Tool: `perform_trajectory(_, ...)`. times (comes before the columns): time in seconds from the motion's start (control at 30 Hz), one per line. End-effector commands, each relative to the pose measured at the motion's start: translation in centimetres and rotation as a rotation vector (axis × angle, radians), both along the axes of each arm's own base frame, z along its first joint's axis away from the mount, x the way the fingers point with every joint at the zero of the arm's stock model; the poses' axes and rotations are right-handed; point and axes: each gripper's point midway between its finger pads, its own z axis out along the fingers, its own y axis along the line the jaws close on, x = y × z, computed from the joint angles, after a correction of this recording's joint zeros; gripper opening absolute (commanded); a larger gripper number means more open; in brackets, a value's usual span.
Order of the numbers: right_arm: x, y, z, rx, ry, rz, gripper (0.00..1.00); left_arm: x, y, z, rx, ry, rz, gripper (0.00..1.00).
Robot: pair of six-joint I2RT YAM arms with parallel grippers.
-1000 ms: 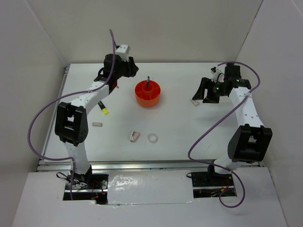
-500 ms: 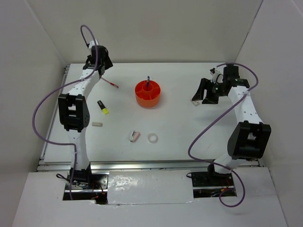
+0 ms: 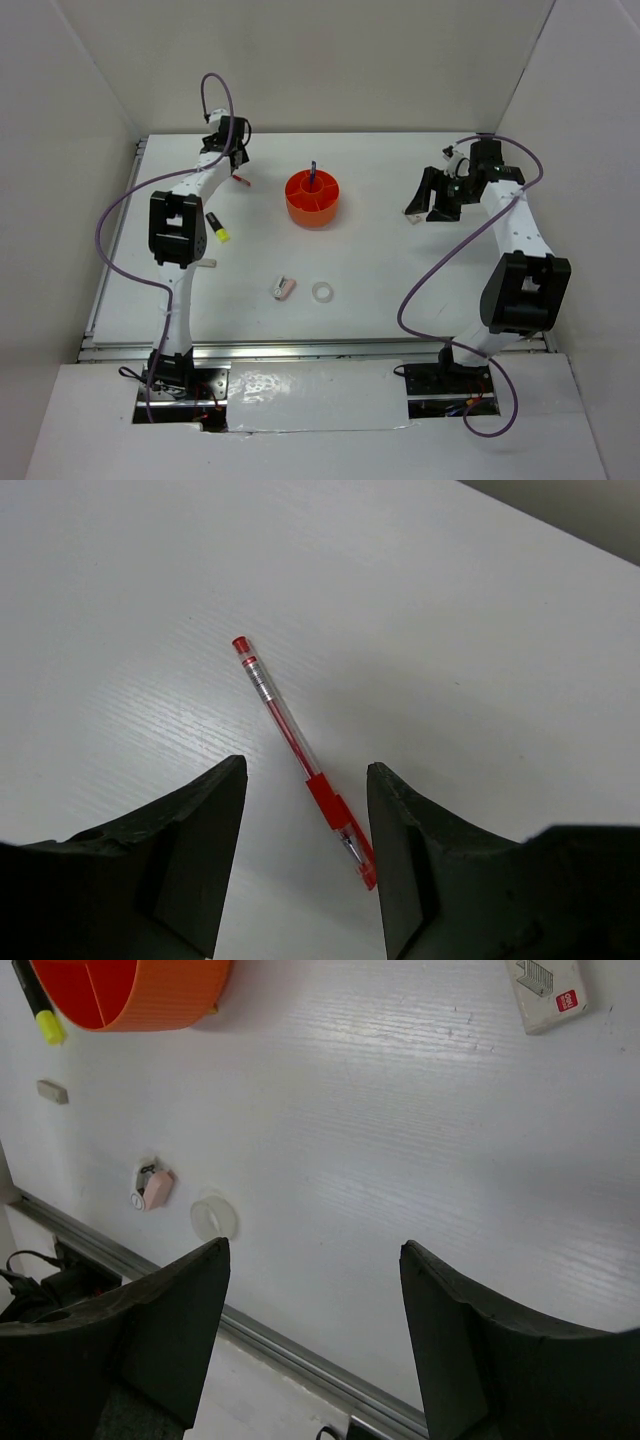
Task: Sort the stationery into containers
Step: Pick up the pen from the center of the board.
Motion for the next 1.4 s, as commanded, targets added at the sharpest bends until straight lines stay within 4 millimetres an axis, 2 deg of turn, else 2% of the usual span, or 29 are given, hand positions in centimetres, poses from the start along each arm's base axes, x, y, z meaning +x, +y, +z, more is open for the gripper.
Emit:
perform_trajectory(0.0,0.6,-0.2,-0.2,-0.003,-0.007,-0.005,0.75,0.2,1.5,-0.3,0.009,-0.012,0.064,0.64)
perform_trajectory(0.17,0.9,-0.1,-0.5,0.006,0.005,-0.005,0.75,0.2,1.7,-2.1,-0.036,0.015,0.053,0.65)
perform_trajectory(0.3,0.9,-0.1,-0.7,0.010,0.017,-0.006,0.74,0.8,1.4,-2.6,-0.060,0.015,0.020,0.64)
perform_trajectory(0.7,1.4,-0.3,-0.7,0.010,0.031,-0.013,0.74,1.2,1.4,-6.0,-0.073,0.058,0.009,0.62)
perform_trajectory(0.83,1.5,-0.4,-0.7,0.004,0.034,-0.015,0.74,0.0,1.2,-7.8,-0.107,0.119,-0.004,0.47)
perform_trajectory(1.03,1.7,-0.3,-0.5,0.005,0.031,-0.011,0.74,-2.4,-0.2,-8.5,-0.218,0.176,-0.024,0.22)
perform_trajectory(1.1,1.7,-0.1,-0.2,0.018,0.033,-0.008,0.73,-2.7,-0.7,-7.6,-0.251,0.163,-0.027,0.08)
perform_trajectory(1.2,1.4,0.4,0.4,0.039,0.016,0.022,0.73,-3.1,-1.2,-5.3,-0.316,0.115,-0.011,0.00)
perform_trajectory(1.27,0.6,0.9,1.5,0.040,-0.033,0.057,0.72,-3.9,-2.7,-2.8,-0.416,0.080,-0.073,0.00)
perform_trajectory(1.3,0.5,1.0,1.3,0.043,-0.031,0.063,0.72,-3.9,-2.6,-1.5,-0.427,0.051,-0.067,0.00)
perform_trajectory(1.33,0.1,1.1,2.3,0.014,-0.095,0.108,0.72,-4.0,-3.7,2.0,-0.481,0.003,-0.122,0.00)
perform_trajectory(1.37,-0.2,1.2,2.4,0.003,-0.121,0.125,0.72,-4.3,-4.3,3.7,-0.504,-0.019,-0.151,0.00)
